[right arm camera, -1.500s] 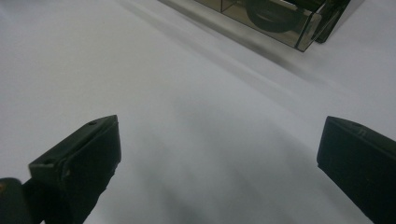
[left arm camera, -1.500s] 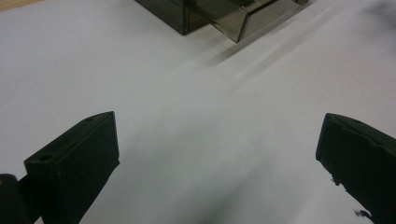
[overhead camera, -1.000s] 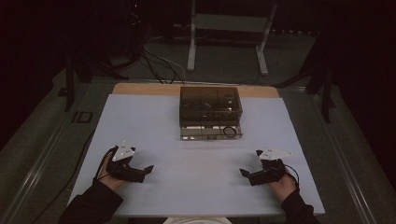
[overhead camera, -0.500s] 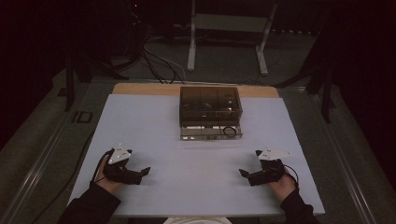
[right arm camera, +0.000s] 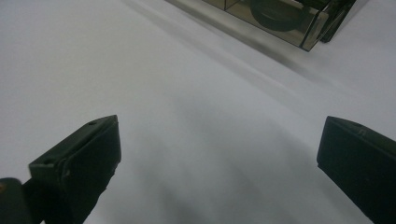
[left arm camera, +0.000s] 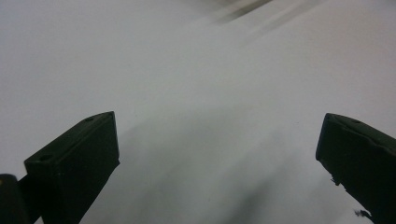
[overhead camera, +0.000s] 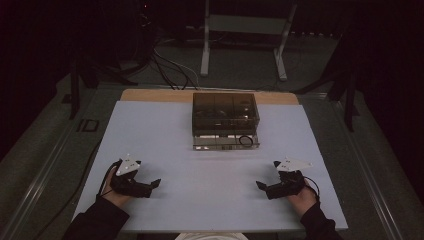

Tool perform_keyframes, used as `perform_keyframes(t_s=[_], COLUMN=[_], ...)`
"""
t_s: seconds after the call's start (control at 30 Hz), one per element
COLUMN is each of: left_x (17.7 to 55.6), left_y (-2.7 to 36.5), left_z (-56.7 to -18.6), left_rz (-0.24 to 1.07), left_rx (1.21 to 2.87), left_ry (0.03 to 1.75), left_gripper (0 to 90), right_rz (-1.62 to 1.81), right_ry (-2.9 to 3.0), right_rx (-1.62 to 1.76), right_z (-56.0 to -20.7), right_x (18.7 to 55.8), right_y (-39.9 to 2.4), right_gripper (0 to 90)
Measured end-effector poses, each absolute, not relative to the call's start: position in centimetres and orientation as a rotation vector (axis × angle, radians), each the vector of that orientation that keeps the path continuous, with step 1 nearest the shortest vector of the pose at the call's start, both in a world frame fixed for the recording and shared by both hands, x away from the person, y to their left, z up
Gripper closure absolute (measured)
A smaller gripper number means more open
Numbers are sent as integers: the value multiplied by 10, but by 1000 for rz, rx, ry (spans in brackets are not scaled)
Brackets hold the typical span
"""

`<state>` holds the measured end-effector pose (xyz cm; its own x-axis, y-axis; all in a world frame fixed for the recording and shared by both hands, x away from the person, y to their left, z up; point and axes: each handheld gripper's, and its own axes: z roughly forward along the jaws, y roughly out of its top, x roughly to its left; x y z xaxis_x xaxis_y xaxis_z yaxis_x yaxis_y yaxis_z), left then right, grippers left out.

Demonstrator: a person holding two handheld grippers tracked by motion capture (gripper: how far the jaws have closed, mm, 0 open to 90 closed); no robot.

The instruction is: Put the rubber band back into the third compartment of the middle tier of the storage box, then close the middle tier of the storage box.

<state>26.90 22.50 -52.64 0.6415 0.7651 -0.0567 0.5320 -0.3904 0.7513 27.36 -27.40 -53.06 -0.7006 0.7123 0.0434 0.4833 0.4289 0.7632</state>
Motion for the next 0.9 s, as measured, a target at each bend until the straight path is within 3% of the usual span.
perform_keyframes(t_s=[0.9], left_x=[271], left_y=[222], left_z=[-527], left_rz=[370], left_rx=[2097], left_ry=[990], left_gripper=[10], right_rz=[1124], right_ry=[2337], right_rx=[1020], right_z=[-516], right_x=[270], right_y=[-270], right_gripper=[0])
